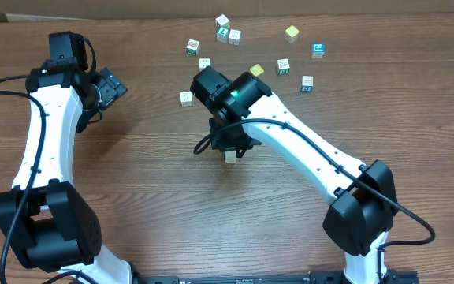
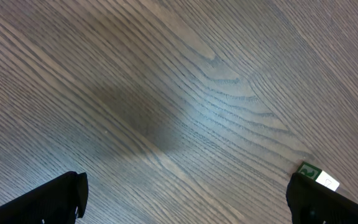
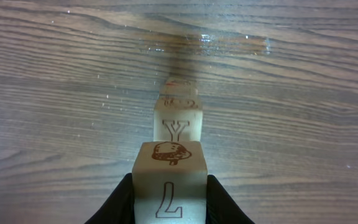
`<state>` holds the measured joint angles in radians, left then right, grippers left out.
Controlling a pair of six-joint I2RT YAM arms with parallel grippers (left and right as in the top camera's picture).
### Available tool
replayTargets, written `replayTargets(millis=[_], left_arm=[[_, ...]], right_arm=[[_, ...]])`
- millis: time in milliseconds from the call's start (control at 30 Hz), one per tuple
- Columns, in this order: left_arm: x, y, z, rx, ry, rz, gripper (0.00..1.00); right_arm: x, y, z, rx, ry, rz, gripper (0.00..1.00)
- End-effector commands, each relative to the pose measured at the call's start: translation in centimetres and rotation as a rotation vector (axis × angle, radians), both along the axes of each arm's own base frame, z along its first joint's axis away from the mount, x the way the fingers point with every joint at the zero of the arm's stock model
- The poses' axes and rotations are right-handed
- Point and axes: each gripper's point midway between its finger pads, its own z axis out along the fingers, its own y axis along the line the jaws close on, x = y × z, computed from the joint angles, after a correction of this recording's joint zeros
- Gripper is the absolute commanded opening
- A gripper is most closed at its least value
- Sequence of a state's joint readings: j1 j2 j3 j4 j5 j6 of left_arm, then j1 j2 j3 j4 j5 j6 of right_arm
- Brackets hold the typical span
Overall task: Form a tower
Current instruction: 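Carry the L block over the stack with the right gripper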
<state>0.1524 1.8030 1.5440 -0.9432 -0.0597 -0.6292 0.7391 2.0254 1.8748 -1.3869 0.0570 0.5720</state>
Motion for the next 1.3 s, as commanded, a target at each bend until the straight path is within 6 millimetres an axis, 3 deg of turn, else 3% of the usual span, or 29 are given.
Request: replayTargets(millis=[0,333,1267], left_arm=[[0.55,-0.07,0.42,0.002,-0.015,-0.005,1.0],[0.55,-0.07,0.42,0.002,-0.015,-0.005,0.99],[0.55,-0.06,0.42,0.002,-0.015,-0.005,0.99]], right_arm=[[0.35,-0.21,-0.74,-0.004,-0.009,-0.013,0.23],[1.28,-0.63,-0.66,-0.031,-0.057,-0.02,0.23],[0.94,-0.57,-1.5,-0.024,-0.038,-0.041,0.24]])
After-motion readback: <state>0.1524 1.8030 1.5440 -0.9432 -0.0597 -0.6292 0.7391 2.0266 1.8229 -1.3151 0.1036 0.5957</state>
